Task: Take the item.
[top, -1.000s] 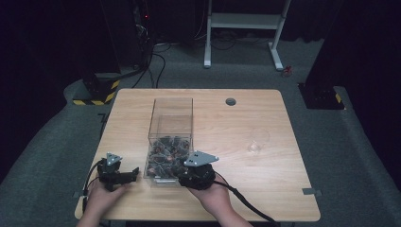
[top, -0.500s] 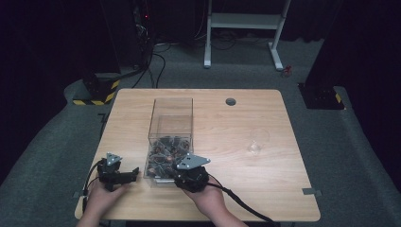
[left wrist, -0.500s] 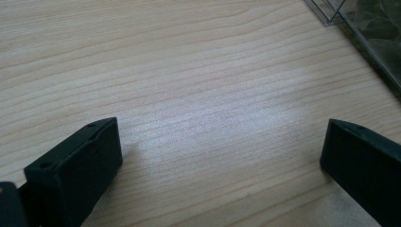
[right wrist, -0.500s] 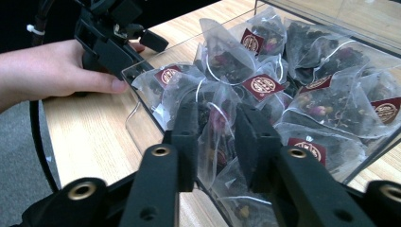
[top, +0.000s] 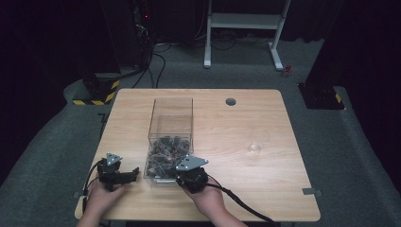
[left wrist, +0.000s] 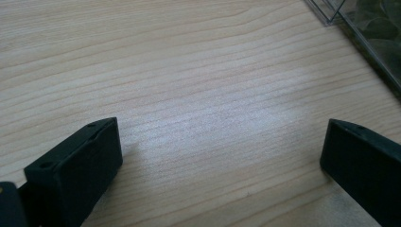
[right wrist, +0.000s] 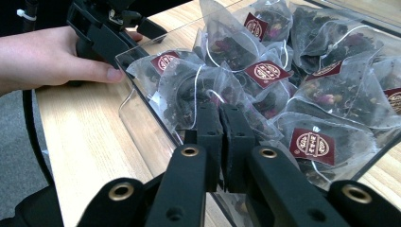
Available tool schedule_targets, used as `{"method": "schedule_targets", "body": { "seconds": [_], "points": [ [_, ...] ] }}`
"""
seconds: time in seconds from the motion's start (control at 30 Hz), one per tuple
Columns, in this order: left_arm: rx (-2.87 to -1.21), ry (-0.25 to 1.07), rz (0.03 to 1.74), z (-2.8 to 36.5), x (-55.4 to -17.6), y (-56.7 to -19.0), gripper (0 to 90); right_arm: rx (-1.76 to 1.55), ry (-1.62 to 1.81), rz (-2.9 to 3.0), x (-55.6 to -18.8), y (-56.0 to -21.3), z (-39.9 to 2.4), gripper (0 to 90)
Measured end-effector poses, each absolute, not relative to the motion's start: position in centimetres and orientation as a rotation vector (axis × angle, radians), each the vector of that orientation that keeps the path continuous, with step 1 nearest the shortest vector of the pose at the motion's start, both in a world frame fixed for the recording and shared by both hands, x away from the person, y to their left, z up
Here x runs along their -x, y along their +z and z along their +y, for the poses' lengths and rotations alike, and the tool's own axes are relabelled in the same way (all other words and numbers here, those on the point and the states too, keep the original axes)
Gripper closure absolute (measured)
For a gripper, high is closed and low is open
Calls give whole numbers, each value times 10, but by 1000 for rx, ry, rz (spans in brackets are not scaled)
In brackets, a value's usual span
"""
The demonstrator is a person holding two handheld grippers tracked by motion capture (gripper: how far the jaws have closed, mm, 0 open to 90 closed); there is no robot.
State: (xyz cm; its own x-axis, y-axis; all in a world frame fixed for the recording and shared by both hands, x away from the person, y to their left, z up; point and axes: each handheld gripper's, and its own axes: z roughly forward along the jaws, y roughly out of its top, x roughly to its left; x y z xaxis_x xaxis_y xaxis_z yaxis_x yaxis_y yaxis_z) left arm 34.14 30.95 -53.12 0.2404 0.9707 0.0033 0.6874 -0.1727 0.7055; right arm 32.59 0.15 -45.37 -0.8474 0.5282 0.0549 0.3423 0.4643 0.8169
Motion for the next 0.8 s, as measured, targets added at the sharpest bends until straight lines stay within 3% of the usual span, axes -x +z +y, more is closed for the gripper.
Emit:
{"method": "schedule_targets", "body": {
  "seconds": [0.8],
  "points": [
    [-1934,627,1511,310,-341,-531,0,-730,1383,2481,-323,-449,-3,900]
  ]
}}
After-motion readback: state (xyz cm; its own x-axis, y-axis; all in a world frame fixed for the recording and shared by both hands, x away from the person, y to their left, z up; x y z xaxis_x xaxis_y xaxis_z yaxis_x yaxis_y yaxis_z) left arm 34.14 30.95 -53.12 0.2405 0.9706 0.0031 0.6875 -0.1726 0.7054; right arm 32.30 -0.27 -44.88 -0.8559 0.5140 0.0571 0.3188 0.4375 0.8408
